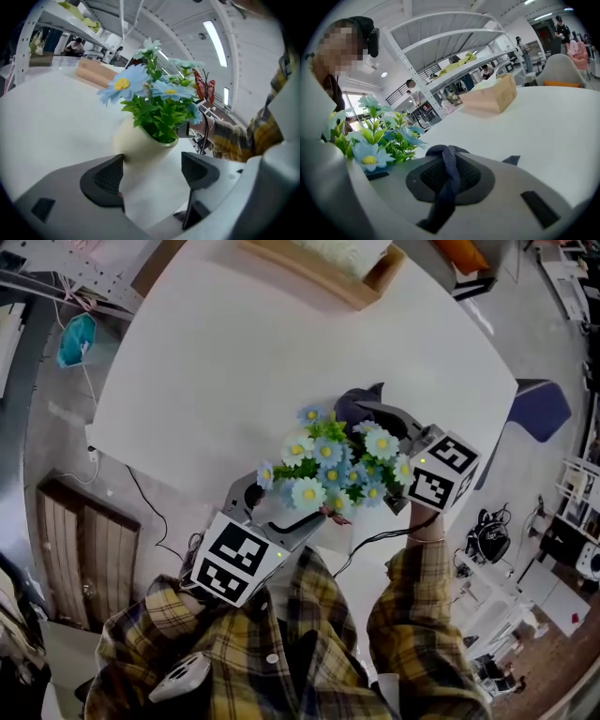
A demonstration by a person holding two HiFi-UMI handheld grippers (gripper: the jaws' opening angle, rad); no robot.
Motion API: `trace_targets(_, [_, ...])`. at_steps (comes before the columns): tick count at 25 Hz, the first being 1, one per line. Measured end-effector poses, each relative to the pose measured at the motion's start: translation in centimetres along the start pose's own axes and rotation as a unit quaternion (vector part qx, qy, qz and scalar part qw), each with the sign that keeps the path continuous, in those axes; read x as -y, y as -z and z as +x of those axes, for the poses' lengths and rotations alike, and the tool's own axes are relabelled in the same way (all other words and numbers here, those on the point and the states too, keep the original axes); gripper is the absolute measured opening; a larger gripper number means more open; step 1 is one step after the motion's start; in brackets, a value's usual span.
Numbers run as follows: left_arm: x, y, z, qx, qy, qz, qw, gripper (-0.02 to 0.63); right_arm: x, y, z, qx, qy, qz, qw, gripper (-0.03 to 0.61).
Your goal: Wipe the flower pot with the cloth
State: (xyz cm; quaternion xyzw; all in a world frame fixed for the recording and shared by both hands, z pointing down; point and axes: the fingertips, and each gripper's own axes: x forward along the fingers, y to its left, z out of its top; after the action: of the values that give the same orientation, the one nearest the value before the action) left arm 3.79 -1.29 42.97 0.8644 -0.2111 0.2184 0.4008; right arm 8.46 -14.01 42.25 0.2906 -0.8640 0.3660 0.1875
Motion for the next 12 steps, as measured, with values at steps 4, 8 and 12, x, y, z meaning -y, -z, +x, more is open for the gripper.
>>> trace_targets(4, [-0.6,-1.0,-0.1,0.025,0.002,-0.038,0.999,0.399,-0.1,0.7,-0.7,0.011,0.014,0.012,1.0,0.015])
trace_targets(8, [-1.2,-1.3,-0.1,0.02,0.011,-0.014,0.9996,0.399,-0.1,1.1,-1.0,0.034,0.028,0.034,0.998,0.015])
trace_targets(12, [-1.3,-1.4,-0.1,0.007,0.035,0.019,0.9992,0.399,-0.2,1.4,-1.1,0.036,0.025,0.039,0.998,0.015])
